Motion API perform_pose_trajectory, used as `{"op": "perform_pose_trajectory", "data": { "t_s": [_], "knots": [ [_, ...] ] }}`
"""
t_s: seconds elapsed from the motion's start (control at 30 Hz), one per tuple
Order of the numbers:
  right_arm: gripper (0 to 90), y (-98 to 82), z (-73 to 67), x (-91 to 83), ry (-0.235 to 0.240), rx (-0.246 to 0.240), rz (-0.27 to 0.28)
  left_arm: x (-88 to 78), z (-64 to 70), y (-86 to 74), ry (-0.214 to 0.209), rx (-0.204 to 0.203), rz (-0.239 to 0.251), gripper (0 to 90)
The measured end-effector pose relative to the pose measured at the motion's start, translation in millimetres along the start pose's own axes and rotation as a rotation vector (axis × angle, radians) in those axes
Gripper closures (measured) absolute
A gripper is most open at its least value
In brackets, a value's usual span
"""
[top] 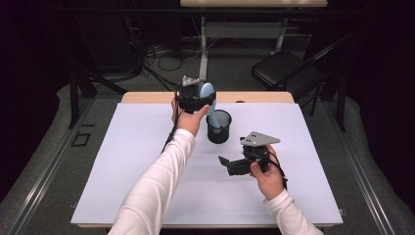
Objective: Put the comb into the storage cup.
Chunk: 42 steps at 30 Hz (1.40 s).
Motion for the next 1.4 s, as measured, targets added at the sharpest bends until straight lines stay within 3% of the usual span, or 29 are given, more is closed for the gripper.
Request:
{"op": "perform_pose_trajectory", "data": {
  "t_s": [0.83, 1.07, 1.4],
  "knots": [
    [1.7, -1.3, 0.3, 1.6, 0.003, -0.001, -0.005, 10.4, 2.9, -10.6, 0.003, 0.013, -0.033, 47.7],
    [2.0, -1.6, 0.7, 1.8, 0.003, -0.002, -0.006, 11.0, -0.1, -11.8, 0.001, -0.011, -0.019, 47.4],
    [2.2, -1.5, 0.6, 1.8, 0.003, -0.002, -0.006, 11.3, 0.9, -12.0, 0.004, -0.002, -0.017, 47.2]
  ]
}}
Point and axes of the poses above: each handheld gripper's, and its own axes: x roughly forward along the jaws, y roughly out of its top, z roughly to its right, the point moved 2 cm from there along x, roughly forward along the jaws, and after that the axes turned 3 degrees about x, right-handed, at the moved point
